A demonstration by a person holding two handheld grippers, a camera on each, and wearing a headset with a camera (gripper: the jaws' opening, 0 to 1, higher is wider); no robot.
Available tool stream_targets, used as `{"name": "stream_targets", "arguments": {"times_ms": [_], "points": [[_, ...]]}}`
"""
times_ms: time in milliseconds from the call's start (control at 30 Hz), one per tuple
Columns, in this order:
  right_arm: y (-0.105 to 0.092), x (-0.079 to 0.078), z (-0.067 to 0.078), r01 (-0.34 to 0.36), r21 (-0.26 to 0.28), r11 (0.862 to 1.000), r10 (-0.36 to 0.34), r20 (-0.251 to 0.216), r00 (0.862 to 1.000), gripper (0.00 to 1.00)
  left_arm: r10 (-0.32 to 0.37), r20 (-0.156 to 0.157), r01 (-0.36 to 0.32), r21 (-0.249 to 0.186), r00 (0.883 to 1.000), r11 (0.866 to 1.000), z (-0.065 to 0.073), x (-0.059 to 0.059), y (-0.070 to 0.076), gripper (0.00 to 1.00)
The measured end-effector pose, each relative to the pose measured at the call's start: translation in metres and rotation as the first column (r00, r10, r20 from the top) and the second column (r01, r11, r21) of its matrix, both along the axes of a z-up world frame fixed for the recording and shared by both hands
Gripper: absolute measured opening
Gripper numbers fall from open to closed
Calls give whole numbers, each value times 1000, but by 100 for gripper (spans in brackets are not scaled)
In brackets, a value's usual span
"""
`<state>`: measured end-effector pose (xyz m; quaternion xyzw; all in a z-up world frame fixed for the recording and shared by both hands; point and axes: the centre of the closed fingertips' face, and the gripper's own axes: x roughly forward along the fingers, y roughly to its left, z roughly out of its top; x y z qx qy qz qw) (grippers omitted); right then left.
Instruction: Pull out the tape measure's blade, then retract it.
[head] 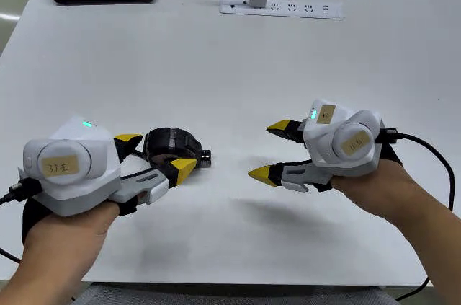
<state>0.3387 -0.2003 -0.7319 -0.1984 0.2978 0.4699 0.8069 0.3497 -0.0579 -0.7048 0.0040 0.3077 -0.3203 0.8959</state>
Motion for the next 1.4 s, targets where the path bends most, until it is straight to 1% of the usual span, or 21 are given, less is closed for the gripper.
{"name": "stream_targets", "arguments": {"times_ms": [33, 67, 100, 167, 233, 333, 400, 467, 533, 567, 667, 800, 900, 933, 1000, 1067, 1133, 1367, 1400], "points": [[-2, -1, 1, 4, -1, 1000, -4, 1, 1000, 46, -4, 0, 4, 1, 1000, 1000, 0, -1, 1, 58], [-3, -2, 2, 14, 5, 1000, -14, 0, 1000, 47, -10, 9, 10, 9, 1000, 1000, 0, -2, 3, 59], [-5, -3, 3, 21, 6, 1000, -21, 2, 1000, 47, -17, 11, 17, 13, 1000, 1000, 0, -3, 4, 60], [-9, -5, 6, 32, 7, 999, -32, 4, 999, 48, -25, 8, 25, 21, 1000, 999, -2, -5, 6, 61], [-11, -8, 9, 44, 23, 999, -44, 1, 999, 49, -41, 8, 41, 24, 999, 999, -2, -8, 8, 62], [-17, -12, 12, 49, 14, 999, -49, 17, 999, 51, -56, 15, 55, 47, 998, 997, -3, -11, 13, 63], [-21, -14, 14, 66, 29, 997, -66, 11, 998, 52, -61, 18, 60, 48, 998, 997, -2, -12, 15, 66], [-24, -15, 16, 75, 30, 997, -75, 16, 997, 54, -70, 26, 69, 46, 997, 997, 0, -14, 17, 68], [-28, -17, 17, 87, 39, 995, -88, 16, 996, 55, -79, 34, 77, 52, 996, 996, 1, -15, 19, 71], [-30, -18, 18, 96, 42, 994, -97, 15, 995, 55, -89, 33, 87, 54, 996, 995, 1, -16, 20, 72], [-34, -21, 18, 106, 46, 993, -107, 15, 994, 56, -104, 33, 103, 51, 994, 993, 1, -18, 22, 75], [-38, -25, 20, 107, 58, 993, -108, 17, 994, 59, -126, 48, 123, 48, 991, 991, 3, -21, 24, 82], [-41, -27, 24, 126, 93, 988, -128, 8, 992, 61, -140, 55, 138, 42, 989, 990, 6, -22, 27, 85], [-42, -28, 25, 129, 94, 987, -130, 9, 991, 62, -143, 55, 141, 42, 988, 989, 6, -22, 27, 87], [-44, -32, 26, 132, 107, 986, -132, -10, 991, 63, -148, 50, 146, 38, 988, 989, 7, -23, 29, 88], [-49, -34, 26, 141, 105, 984, -141, -13, 990, 64, -158, 50, 155, 44, 986, 987, 7, -24, 32, 88], [-52, -36, 27, 151, 115, 982, -149, -27, 988, 66, -161, 52, 159, 42, 986, 986, 8, -24, 34, 89], [-63, -42, 32, 183, 143, 973, -179, -41, 983, 72, -177, 51, 175, 43, 983, 984, 11, -27, 41, 93], [-63, -44, 33, 187, 153, 970, -182, -46, 982, 75, -177, 51, 175, 37, 983, 984, 12, -28, 43, 93]]}}
